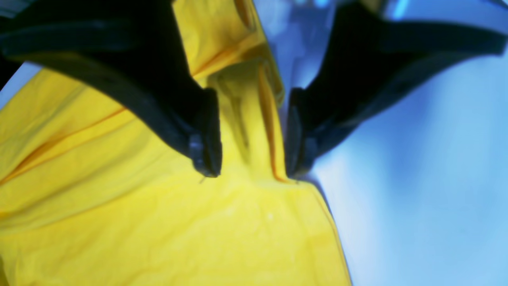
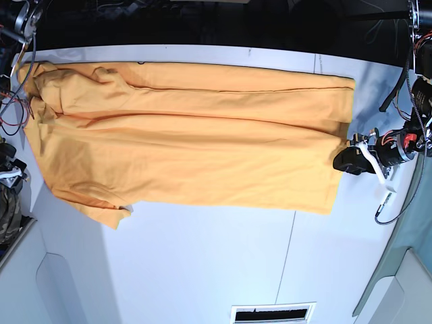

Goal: Layout the t-shirt on the table in an organized manner, then fold the t-shirt properly
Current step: 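Fold the held edge over toward the collar edge with both grippers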

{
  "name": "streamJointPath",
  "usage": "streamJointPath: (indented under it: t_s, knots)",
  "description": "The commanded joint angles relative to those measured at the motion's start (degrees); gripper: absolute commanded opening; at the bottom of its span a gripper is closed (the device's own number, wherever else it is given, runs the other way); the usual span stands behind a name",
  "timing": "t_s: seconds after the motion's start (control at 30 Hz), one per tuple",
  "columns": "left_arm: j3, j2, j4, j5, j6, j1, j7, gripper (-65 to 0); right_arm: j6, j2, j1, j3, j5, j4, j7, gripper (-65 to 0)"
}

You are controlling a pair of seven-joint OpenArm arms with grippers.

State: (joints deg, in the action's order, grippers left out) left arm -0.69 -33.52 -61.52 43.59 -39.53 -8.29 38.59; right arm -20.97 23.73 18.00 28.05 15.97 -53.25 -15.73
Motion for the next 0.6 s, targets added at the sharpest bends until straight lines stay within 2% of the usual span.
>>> streamJointPath:
  t_s: [0.0,0.13,0.27,0.47,0.57]
  knots:
    - [-0.39,-1.29,-0.98,0.98,-0.47,-1.20,-0.98,-31.2,0.24,1.20,2.93,-0.70,-1.20,2.27,2.62,-31.8]
    - [-0.39,-1.53,-2.05,1.01,-0.47,-1.25,-0.59,-30.6,0.20,1.18,8.48,-5.33,-5.62,16.13,6.91,-31.8]
    - [-0.39,-1.57,-5.20,0.98,-0.47,-1.25,-0.66,-30.6,-1.14,0.96,9.33,-10.51,-5.66,23.30,10.40,-31.9]
    - [-0.39,-1.55,-5.97,-2.62,0.17,-3.87,-3.32,-30.6,-9.44,0.33,8.76,-13.46,-5.44,23.45,10.32,-31.9]
    - [-0.39,-0.81,-4.09,-6.05,2.16,-5.97,-6.71,-30.6,-10.62,-0.13,8.76,-13.46,-3.58,23.43,9.40,-31.9]
